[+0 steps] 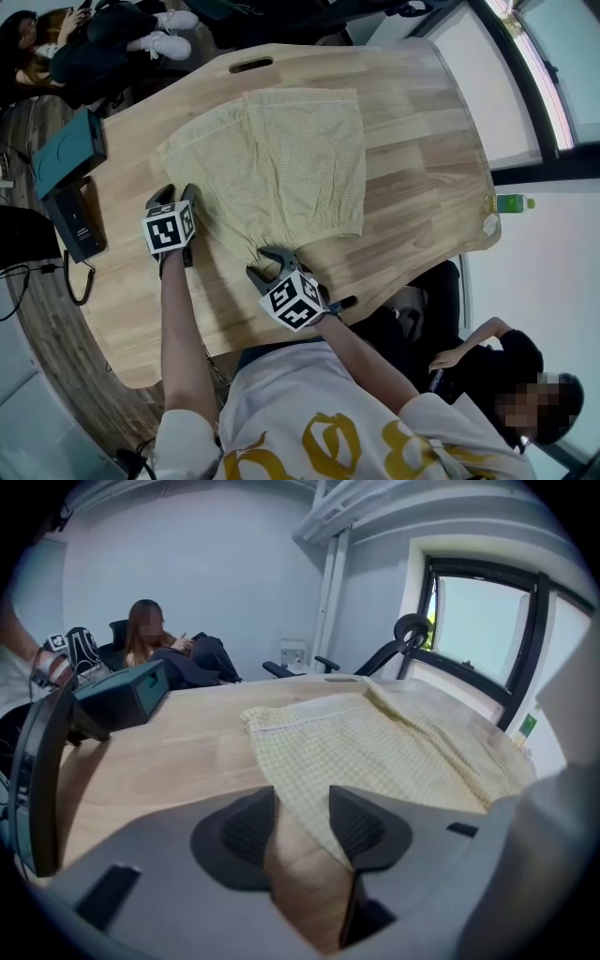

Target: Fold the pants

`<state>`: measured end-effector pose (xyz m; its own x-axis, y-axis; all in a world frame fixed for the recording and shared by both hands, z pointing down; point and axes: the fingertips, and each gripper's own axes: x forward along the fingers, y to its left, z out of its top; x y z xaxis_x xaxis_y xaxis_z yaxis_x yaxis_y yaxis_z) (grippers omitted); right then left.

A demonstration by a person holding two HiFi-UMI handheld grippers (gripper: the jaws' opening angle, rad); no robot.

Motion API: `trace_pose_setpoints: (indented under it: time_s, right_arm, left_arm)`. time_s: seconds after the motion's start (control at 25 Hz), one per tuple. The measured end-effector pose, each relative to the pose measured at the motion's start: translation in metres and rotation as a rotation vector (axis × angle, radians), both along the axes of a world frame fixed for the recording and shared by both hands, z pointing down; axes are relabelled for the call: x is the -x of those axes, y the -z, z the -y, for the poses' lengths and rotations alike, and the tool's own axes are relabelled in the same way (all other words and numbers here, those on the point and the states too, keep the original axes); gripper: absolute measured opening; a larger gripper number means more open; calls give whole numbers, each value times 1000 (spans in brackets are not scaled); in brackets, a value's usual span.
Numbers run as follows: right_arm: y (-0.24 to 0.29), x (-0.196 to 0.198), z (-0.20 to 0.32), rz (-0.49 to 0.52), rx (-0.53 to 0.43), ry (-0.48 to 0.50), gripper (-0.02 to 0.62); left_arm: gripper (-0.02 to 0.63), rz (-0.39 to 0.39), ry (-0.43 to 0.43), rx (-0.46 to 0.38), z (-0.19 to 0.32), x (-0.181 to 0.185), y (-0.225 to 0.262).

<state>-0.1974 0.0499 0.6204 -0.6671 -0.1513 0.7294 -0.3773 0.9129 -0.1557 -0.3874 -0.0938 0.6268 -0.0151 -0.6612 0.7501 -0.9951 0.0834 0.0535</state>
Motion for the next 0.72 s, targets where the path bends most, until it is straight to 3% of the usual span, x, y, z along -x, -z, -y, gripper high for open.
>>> trace_pose_setpoints:
  time_s: [0.12,0.16,0.24,0.72]
  right_arm:
    - [2,1,2,-13,-14,2,111]
    - [3,2,4,-14,-27,0,65]
    - [7,4,7,-14,-44,1,39]
    - [26,-4,22,41,-39,-63,31]
  left_arm:
    - [140,-12,-8,2,4,-1,1]
    - [96,-15,-7,-4,6,-1,1]
    - [23,-12,0,-17,8,-1,2]
    - [15,-134,82,-122,18,-5,27]
